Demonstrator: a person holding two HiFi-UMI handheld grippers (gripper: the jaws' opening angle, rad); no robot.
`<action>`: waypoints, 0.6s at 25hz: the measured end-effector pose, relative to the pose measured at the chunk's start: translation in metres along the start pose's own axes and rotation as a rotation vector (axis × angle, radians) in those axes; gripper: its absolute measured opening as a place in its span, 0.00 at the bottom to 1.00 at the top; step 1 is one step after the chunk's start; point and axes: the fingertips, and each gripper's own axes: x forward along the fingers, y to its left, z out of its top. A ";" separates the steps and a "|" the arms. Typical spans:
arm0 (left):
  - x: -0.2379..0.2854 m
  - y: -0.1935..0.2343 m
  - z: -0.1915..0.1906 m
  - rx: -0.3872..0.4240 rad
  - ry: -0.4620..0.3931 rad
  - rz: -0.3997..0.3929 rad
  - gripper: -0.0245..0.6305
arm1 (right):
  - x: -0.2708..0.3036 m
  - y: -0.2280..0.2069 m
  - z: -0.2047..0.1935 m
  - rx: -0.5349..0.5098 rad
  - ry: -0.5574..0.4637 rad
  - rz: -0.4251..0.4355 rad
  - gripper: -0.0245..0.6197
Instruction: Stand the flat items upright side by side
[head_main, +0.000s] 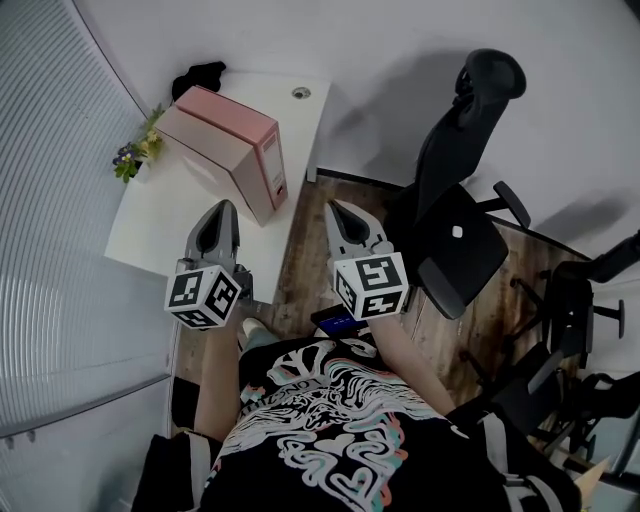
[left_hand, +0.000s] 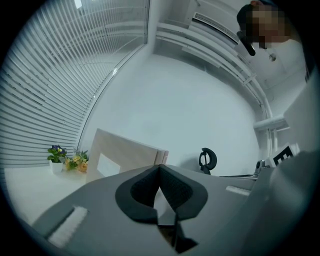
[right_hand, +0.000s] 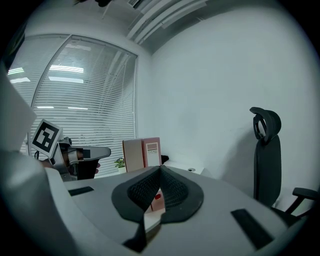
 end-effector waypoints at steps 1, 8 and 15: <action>0.000 -0.001 -0.001 -0.002 0.001 -0.002 0.04 | 0.000 0.000 0.000 0.001 0.000 0.000 0.04; -0.001 -0.003 -0.003 -0.006 0.007 -0.008 0.04 | -0.003 -0.001 -0.002 0.005 0.003 -0.006 0.04; 0.002 -0.003 -0.004 -0.009 0.008 -0.007 0.04 | -0.002 -0.007 -0.005 0.004 0.010 -0.011 0.04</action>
